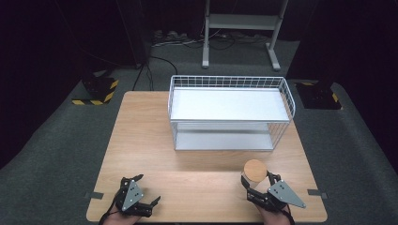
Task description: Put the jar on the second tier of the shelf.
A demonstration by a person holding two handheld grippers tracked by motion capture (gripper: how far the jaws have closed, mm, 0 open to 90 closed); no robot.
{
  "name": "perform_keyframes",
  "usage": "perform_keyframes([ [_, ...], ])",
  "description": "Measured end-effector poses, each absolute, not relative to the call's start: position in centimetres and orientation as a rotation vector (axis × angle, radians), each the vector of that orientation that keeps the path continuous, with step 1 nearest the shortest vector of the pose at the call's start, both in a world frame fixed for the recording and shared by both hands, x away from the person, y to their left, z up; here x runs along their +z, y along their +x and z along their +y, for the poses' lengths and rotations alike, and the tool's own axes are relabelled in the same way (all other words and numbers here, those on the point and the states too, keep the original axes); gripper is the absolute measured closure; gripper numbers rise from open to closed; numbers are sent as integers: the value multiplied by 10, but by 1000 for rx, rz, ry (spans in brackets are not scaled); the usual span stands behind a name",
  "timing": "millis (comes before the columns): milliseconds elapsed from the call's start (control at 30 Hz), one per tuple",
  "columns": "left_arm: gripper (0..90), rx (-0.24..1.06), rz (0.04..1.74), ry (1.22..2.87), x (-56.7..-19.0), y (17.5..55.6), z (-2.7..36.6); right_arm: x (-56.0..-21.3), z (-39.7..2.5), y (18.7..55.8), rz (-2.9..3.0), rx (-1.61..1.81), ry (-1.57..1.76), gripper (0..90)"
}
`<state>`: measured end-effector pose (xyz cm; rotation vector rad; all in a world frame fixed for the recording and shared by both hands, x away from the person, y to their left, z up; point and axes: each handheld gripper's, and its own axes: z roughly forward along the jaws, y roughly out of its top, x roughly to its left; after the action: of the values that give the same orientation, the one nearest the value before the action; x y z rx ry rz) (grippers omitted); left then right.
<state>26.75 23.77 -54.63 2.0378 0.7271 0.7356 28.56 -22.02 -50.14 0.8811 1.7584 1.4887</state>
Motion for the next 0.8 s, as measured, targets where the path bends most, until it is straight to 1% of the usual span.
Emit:
perform_keyframes([
  [800,6,725,717,2033,-546,267,238,-478,-213,296,1700,1524,850,260],
])
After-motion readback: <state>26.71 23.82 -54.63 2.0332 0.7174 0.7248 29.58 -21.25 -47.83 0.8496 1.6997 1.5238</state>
